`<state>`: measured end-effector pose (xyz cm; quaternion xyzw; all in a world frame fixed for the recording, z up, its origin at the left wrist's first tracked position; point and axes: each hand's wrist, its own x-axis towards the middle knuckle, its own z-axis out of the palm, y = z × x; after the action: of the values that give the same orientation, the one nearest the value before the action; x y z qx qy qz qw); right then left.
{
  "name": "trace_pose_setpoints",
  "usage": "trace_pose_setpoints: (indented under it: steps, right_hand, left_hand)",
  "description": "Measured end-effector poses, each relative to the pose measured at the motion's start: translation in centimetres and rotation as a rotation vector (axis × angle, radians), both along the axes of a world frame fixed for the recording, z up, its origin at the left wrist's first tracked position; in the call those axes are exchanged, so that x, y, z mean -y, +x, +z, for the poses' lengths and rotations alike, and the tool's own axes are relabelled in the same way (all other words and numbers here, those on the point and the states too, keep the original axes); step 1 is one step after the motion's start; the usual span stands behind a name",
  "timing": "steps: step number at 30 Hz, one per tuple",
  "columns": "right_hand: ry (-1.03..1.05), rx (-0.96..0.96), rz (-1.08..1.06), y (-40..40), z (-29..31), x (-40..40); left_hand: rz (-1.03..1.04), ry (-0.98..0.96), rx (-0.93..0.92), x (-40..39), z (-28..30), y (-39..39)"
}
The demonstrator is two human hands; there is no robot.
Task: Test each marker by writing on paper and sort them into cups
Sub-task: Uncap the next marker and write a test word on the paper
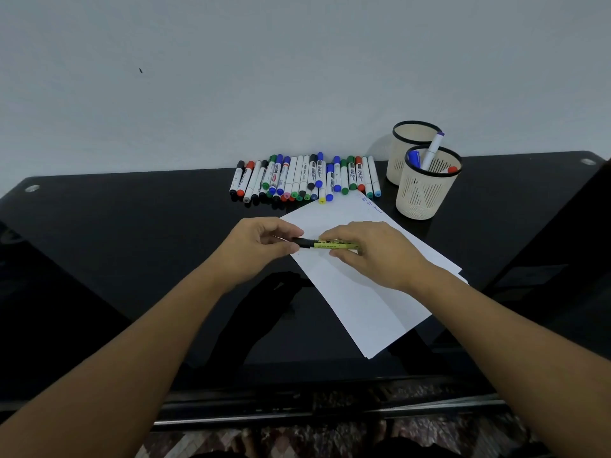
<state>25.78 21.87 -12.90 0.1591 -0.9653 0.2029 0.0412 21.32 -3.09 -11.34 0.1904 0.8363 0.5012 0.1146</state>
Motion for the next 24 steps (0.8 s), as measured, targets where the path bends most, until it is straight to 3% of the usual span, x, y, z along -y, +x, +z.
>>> trace_pose_setpoints:
  steps: [6, 24]
  right_hand:
    - [-0.069, 0.014, -0.022, 0.1, -0.5, 0.0]
    - [-0.159, -0.145, -0.094, 0.9, -1.4, -1.0]
  left_hand:
    - [0.001, 0.013, 0.046, -0.9, -0.2, 0.1]
    - [-0.024, -0.013, -0.065, -3.8, 0.3, -1.3]
